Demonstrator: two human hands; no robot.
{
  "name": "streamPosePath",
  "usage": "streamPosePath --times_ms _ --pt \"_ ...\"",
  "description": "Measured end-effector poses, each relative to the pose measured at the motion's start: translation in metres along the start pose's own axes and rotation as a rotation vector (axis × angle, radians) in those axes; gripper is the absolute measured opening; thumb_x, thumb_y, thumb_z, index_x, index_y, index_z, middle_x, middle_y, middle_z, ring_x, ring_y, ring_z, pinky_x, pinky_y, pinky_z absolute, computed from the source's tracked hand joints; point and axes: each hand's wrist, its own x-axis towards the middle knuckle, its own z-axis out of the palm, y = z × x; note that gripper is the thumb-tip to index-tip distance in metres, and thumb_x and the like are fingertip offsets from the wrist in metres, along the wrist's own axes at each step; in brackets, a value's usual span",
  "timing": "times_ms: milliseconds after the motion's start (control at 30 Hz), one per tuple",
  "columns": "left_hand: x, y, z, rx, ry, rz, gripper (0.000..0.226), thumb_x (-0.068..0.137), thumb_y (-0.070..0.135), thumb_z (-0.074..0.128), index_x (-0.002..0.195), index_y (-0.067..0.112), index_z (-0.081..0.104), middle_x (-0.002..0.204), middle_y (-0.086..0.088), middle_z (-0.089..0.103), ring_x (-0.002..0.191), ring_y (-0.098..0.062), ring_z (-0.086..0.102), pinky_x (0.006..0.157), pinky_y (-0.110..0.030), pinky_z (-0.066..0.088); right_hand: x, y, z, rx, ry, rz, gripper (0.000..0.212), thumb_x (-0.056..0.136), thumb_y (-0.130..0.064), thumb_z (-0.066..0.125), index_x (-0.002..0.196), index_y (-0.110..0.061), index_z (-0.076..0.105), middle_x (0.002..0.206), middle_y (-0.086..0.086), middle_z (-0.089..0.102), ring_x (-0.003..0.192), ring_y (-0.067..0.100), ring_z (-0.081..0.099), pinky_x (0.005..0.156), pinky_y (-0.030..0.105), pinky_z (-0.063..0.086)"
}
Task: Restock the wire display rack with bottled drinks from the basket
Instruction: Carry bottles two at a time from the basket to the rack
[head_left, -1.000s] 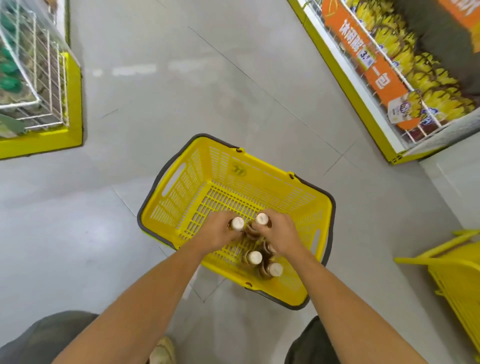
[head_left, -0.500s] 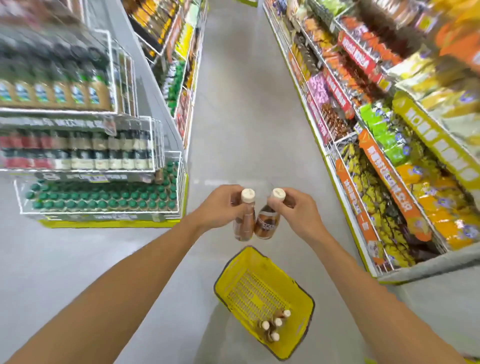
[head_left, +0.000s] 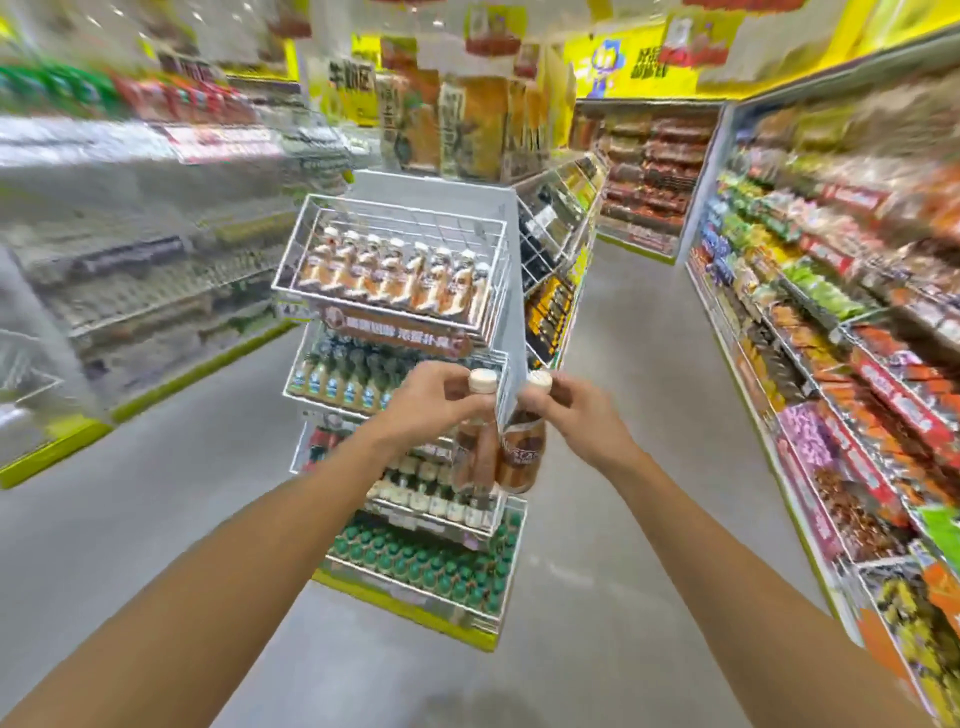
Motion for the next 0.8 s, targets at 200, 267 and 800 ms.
streamPosePath --times_ms 200,267,800 --pt "0.007 -0.034 -0.107 0.078 0.181 -0.039 0.017 0.087 0.022 0.08 0.101 0.012 0.078 0.094 0.002 0.081 0.091 -0.013 0.077 0.087 -0.036 0.061 0.079 -0.047 0.09 0.068 -0.133 -0.075 0.022 0.096 -0.03 0.074 0.102 -0.01 0.076 0.095 0.007 0.08 0.09 0.022 0.078 0.079 0.041 0.063" --pt "0.015 -0.05 -0.134 0.089 0.224 -0.055 0.018 0.087 0.021 0.08 0.102 0.012 0.079 0.093 0.001 0.081 0.09 -0.014 0.077 0.087 -0.038 0.062 0.108 -0.054 0.114 0.1 -0.183 -0.086 0.019 0.098 -0.026 0.073 0.101 -0.007 0.075 0.095 0.004 0.081 0.087 0.014 0.077 0.076 0.031 0.061" --pt "0.258 -0.106 -0.254 0.148 0.213 0.02 0.018 0.087 0.025 0.08 0.101 0.013 0.078 0.095 0.003 0.08 0.091 -0.013 0.076 0.077 -0.03 0.057 0.372 -0.024 0.14 0.128 -0.184 -0.123 0.024 0.099 -0.028 0.069 0.108 -0.006 0.076 0.096 0.003 0.082 0.092 0.015 0.079 0.084 0.033 0.063"
